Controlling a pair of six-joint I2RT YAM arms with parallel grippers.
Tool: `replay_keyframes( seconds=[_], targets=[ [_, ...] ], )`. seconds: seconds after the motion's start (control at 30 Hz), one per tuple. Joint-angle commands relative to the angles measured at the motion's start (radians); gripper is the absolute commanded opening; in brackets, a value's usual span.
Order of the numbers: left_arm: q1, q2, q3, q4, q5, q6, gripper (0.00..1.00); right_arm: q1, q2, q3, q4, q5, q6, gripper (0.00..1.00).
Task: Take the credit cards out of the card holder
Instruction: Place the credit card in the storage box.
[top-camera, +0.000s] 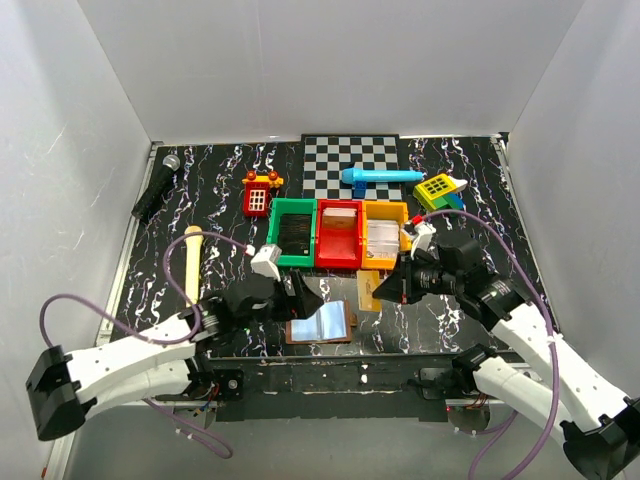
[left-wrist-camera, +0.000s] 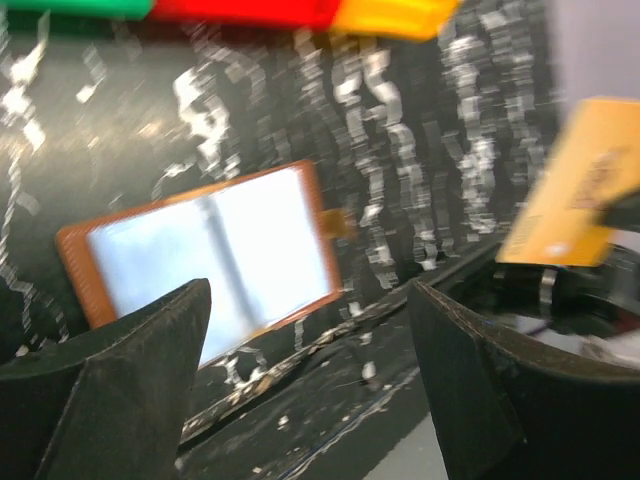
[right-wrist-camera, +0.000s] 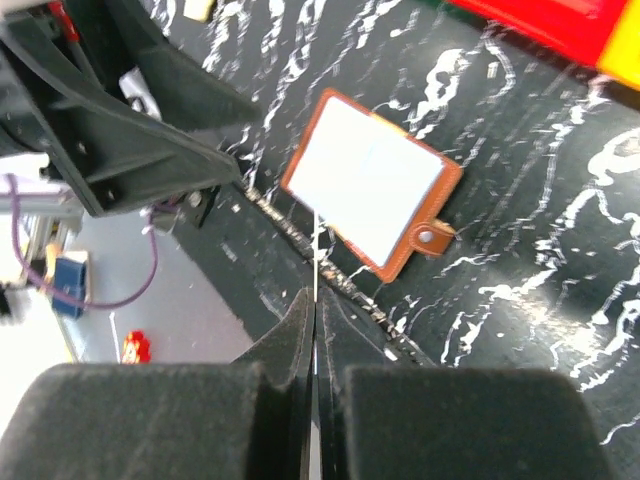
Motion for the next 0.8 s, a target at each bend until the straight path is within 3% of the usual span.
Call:
replay_keyframes(
  seconds=[0.0,0.07,0.2,0.5,0.6,0.77],
  targets=[
    [0.000,-0.194,-0.109,0.280,0.083,0.186,0.79,0.001,0.060,0.123,-0.080,-0.271,-0.198,0.01],
    [0.002,-0.257,-0.138,0.389,0.201,0.259,0.80,0.014,0.098,0.163,-0.123,-0.372,-0.241,0.01],
    [0.002,-0.257,-0.115,0.476,0.443,0.321,0.80,0.082,0.102,0.197,-0.144,-0.431,-0.292,0.01],
    [0.002,-0.140,-0.026,0.520,0.609,0.387,0.75,0.211,0.175,0.228,-0.155,-0.471,-0.326,0.01],
    [0.002,-0.114,-0.012,0.526,0.648,0.396,0.67,0.229,0.186,0.234,-0.152,-0.460,-0.327,0.01],
    [0.002,-0.108,-0.020,0.539,0.698,0.401,0.37,0.234,0.189,0.242,-0.151,-0.456,-0.327,0.01]
  ],
)
